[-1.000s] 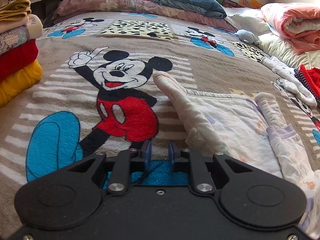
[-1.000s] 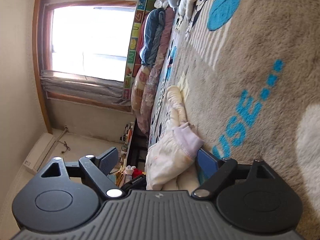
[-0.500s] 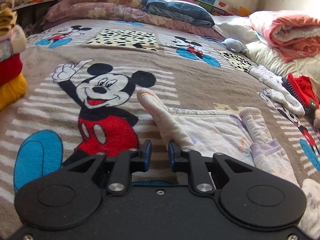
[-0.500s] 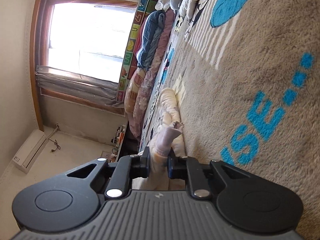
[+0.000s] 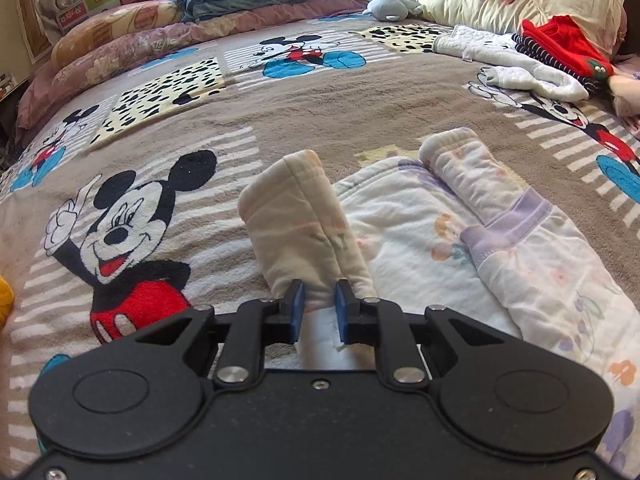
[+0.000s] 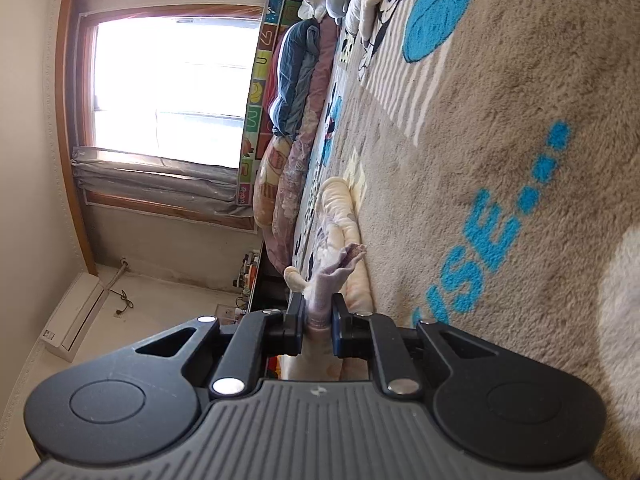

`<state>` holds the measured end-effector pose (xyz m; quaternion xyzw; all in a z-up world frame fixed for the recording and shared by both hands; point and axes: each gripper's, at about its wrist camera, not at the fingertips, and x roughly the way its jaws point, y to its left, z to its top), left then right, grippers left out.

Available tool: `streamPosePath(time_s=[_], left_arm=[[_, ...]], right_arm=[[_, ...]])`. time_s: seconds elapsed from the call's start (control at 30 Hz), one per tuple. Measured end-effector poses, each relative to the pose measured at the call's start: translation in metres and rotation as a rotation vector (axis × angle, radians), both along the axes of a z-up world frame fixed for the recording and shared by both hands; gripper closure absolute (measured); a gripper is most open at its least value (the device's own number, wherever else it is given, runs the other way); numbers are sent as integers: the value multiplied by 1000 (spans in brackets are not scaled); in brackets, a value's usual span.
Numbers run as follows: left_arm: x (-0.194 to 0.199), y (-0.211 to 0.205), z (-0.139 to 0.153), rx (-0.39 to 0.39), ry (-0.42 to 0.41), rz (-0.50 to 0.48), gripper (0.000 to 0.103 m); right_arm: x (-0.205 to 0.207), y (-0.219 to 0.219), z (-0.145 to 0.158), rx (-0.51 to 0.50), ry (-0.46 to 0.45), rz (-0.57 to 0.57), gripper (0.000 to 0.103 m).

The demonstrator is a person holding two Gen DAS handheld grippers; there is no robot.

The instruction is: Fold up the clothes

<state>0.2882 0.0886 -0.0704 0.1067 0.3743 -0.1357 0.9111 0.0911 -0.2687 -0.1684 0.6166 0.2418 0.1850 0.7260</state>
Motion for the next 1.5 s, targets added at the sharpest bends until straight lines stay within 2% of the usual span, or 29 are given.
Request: streamPosePath(time_s=[0.1,0.23,0.3,0.37,0.43,0.57,0.67,0.87,1.03,1.2,1.3,1.37,1.47,1.5], left_arm=[[-2,14,15,-78,-37,38,89],[10,26,17,-82,-60,128,89],[20,31,14,-115,-47,155,89],[32,32,11,-148,-35,167,89],[41,24,10,-155,-26,123,89],[56,-6,-1,-77,55,-1,89],[56,-20,-18,0,78,-32,89],[62,-24,-14,20,125,-22,89],[50,-18,14,-41,67,-11,89],[38,12,39,-178,-15,53,89],[45,33,36,-226,-27,159,89],[53,37,24,-222,7,199,89],[64,19,4,-203,62,149,89],[65,11,0,-165,70,133,89]], right_arm=[[-2,2,-4,7,24,-3,84],[-3,4,-7,3,31,-9,73],[-3,4,-8,2,38,-11,72],[-2,5,-10,4,43,-9,70],[-2,4,-12,8,45,-8,70],[-1,3,-14,8,48,-3,70],[1,2,-15,10,51,1,70],[2,1,-14,8,47,2,68],[0,-1,-14,14,43,-2,64],[-1,-1,-12,28,43,-4,59],[0,-1,-13,37,46,-5,58],[1,-2,-13,43,47,-6,56],[2,-1,-13,38,46,-6,56],[3,-1,-13,35,45,-5,56]])
